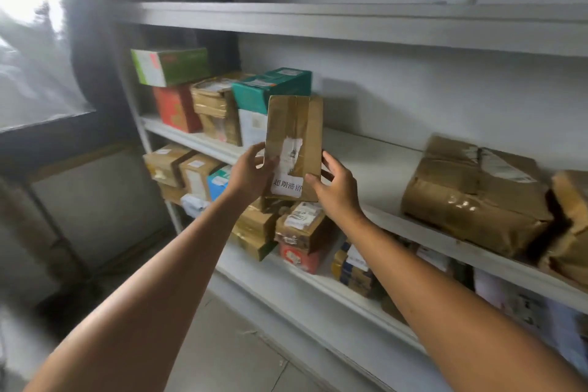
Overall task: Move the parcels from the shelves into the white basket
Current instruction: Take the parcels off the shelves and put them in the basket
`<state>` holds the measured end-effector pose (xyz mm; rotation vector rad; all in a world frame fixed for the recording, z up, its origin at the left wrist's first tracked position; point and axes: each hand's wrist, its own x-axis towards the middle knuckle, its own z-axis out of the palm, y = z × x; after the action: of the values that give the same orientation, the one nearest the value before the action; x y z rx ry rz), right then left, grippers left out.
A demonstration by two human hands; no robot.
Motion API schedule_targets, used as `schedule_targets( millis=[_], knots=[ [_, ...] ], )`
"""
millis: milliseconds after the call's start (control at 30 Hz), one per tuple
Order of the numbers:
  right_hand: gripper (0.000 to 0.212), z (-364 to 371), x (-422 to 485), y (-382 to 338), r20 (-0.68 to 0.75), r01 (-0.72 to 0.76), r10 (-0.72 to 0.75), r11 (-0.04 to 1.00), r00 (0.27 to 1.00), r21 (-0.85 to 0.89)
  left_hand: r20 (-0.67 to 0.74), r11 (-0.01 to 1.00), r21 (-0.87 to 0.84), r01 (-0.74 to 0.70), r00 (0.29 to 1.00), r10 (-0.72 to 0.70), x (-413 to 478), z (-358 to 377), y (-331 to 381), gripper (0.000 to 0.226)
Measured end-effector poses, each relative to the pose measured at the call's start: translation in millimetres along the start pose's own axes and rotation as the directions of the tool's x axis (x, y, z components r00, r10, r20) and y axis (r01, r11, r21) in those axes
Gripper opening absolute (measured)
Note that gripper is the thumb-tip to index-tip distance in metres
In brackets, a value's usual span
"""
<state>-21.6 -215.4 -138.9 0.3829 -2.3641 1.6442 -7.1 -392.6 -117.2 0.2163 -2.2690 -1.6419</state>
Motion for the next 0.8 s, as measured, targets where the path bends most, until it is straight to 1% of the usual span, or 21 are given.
schedule_targets(
  millis=[133,233,300,400,467,567,700,800],
  knots=[
    [0.066,50,-7,-30,0.122,0.048,-0.054,0.997,0.991,0.056,-0.152,0.999,0.052,0.016,0.988,-0.008,-21,-64,-13,0.045],
    [0.065,102,-10,-52,0.233,0.092,-0.119,0.988,0.965,0.122,-0.25,0.993,0.103,0.06,0.968,-0.032,-33,-118,-30,0.043],
    [0.062,138,-14,-65,0.297,0.12,-0.156,0.983,0.942,0.137,-0.328,0.987,0.131,0.089,0.944,-0.042,-43,-152,-42,0.042],
    [0.054,189,-26,-85,0.394,0.142,-0.196,0.976,0.898,0.163,-0.469,0.982,0.131,0.137,0.881,-0.06,-73,-196,-58,0.043],
    [0.048,219,-41,-94,0.481,0.14,-0.234,0.965,0.845,0.223,-0.532,0.978,0.119,0.173,0.843,-0.084,-101,-220,-68,0.044],
    [0.05,255,-71,-104,0.603,0.101,-0.294,0.937,0.742,0.334,-0.627,0.964,0.114,0.242,0.77,-0.119,-145,-248,-79,0.046],
    [0.058,282,-112,-113,0.7,0.07,-0.381,0.9,0.605,0.429,-0.788,0.937,0.095,0.337,0.6,-0.137,-206,-260,-83,0.049],
    [0.061,284,-148,-116,0.775,0.031,-0.448,0.873,0.445,0.487,-0.882,0.906,0.074,0.417,0.451,-0.136,-261,-248,-80,0.049]
  ],
)
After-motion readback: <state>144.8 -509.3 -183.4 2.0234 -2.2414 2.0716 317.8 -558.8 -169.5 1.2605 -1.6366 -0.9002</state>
